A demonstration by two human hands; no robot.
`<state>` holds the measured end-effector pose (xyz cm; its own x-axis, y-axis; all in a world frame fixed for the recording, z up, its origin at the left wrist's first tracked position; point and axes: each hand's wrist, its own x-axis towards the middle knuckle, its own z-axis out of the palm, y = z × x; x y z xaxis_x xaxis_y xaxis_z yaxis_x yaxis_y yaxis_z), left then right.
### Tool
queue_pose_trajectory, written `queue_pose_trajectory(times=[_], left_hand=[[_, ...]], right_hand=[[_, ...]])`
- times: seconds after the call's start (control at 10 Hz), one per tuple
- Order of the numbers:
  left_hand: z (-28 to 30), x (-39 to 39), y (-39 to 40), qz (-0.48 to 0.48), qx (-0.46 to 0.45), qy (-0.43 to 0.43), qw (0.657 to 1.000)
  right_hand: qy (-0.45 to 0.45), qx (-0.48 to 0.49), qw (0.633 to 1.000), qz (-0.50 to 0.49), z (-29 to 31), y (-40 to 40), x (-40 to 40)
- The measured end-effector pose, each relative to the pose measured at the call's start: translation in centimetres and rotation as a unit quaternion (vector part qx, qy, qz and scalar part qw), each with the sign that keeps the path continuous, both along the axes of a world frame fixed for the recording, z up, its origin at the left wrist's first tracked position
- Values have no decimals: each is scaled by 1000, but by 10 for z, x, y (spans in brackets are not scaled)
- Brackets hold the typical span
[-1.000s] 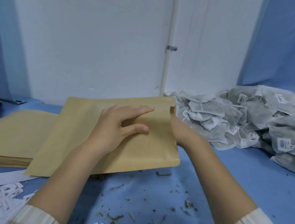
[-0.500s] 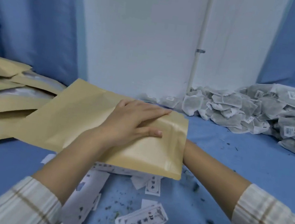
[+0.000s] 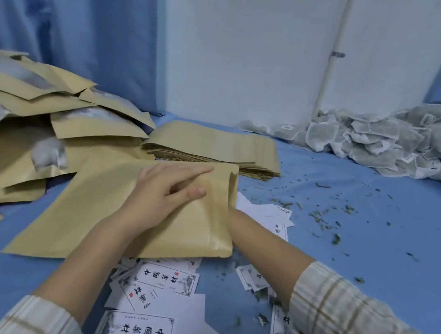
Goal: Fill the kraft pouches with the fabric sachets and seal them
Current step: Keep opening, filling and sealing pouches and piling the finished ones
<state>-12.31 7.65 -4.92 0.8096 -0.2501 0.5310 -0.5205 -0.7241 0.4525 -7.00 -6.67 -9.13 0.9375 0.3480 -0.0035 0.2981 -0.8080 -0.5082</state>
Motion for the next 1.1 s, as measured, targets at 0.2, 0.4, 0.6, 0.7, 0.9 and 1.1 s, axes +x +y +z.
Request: queue_pose_trajectory(times=[0.2, 0.4, 0.6, 0.7, 0.9, 1.1], left_hand=[[-13, 11, -5, 14, -62, 31, 997], [-16, 11, -11, 30, -33, 15, 999], [-19, 10, -10, 31, -47, 5, 998], [-18, 10, -8, 29, -60, 8, 998], [-19, 10, -7, 32, -63, 17, 997], [-19, 12, -7, 36, -77, 8, 996]], right_hand=[[-145, 205, 968, 12, 24, -64, -2], [-76, -44, 996, 2, -2, -112, 17], [-119, -45, 992, -16, 0, -98, 23], [-128, -39, 991, 1, 0, -101, 17], [-296, 19, 955, 30, 13, -109, 4], [-134, 354, 923, -72, 43, -107, -8]])
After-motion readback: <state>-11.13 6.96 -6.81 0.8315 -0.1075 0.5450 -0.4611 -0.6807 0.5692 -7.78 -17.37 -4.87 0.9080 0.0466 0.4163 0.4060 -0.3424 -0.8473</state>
